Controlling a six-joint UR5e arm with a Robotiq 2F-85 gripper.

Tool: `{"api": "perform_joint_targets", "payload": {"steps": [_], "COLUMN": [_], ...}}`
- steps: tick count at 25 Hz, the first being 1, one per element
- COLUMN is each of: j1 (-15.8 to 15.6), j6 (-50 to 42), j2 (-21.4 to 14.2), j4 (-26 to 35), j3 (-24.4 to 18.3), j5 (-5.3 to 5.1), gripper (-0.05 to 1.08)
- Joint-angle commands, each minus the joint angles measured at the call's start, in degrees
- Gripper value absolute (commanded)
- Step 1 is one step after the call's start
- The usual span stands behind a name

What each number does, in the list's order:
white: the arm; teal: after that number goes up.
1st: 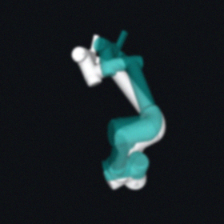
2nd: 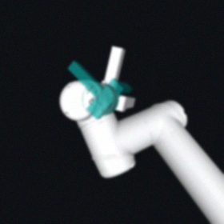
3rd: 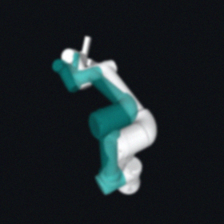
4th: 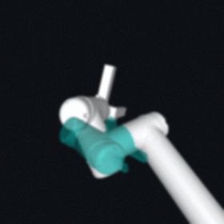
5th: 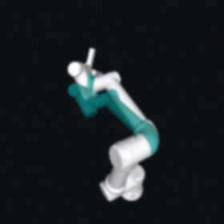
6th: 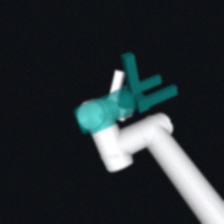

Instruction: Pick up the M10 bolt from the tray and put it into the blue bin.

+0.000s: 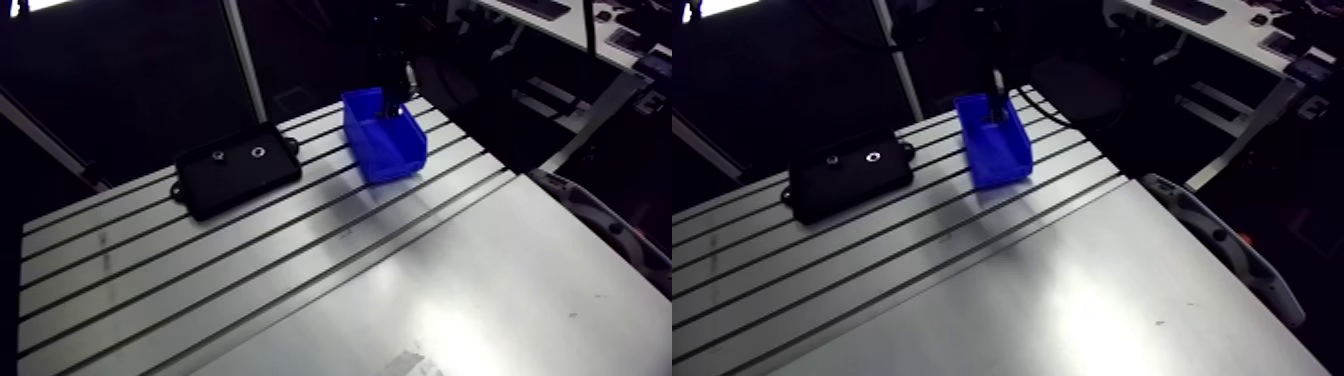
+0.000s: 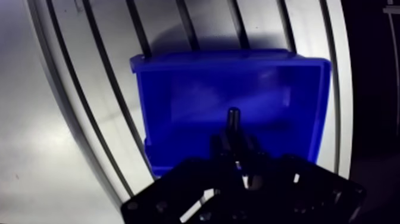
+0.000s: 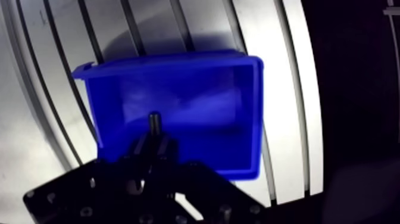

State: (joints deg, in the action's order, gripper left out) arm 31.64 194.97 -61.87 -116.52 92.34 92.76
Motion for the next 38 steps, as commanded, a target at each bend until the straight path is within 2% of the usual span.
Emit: {"api": "perform_joint_targets", "payload": {"steps": [1,8,18,32,38], "j1": [-0.2,-0.1,0.6,0.6,0.6], "j6": [-0.2,-0.1,0.0,-0.1,-0.1], "j2": [0.1,0.1,0.5,3.2,3.8], "j4": [-0.4,-0.6,-5.3,-8.9,-8.9], "j3": [1.2,2.6,5.3,5.8,5.6], "j5": [0.18,0.36,1.06,1.24,1.15], "gripper": [1.0,1.0,1.0,0.98,0.93]}}
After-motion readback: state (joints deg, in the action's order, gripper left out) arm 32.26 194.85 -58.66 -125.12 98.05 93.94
